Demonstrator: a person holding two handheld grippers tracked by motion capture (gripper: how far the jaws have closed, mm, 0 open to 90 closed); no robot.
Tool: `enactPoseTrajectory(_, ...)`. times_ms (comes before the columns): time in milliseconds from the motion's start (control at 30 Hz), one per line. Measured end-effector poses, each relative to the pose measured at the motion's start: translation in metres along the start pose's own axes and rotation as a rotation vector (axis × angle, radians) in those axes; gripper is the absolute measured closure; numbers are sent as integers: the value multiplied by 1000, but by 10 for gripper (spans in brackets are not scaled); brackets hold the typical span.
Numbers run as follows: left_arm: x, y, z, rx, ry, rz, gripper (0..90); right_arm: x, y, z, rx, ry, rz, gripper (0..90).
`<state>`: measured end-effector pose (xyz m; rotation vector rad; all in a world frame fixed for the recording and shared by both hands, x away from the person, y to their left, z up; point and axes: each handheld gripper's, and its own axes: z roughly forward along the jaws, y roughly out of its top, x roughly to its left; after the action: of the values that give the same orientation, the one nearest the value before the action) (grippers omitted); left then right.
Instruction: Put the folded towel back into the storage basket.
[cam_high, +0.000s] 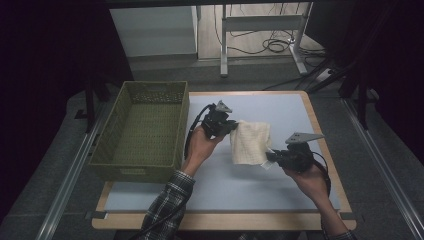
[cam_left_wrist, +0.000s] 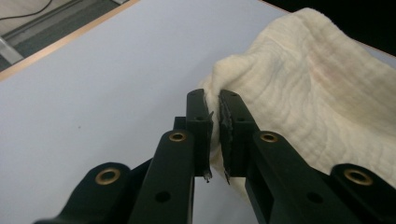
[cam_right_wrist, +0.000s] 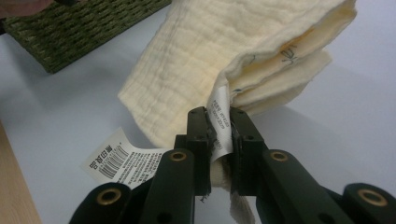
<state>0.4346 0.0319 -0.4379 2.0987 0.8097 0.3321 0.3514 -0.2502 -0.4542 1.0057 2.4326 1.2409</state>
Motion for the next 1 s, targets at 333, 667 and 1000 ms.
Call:
enactPoseTrajectory(333, 12, -2, -17, 12, 45, 0, 832, 8, 17, 16, 7, 21, -16, 801)
enactPoseTrajectory(667, 22, -6, -32, 5, 69, -17, 832, 16, 31, 27, 6, 33, -36, 800)
enactPoseTrajectory(1000, 28, -1, -49, 1, 104, -12, 831, 25, 49, 37, 0, 48, -54, 800)
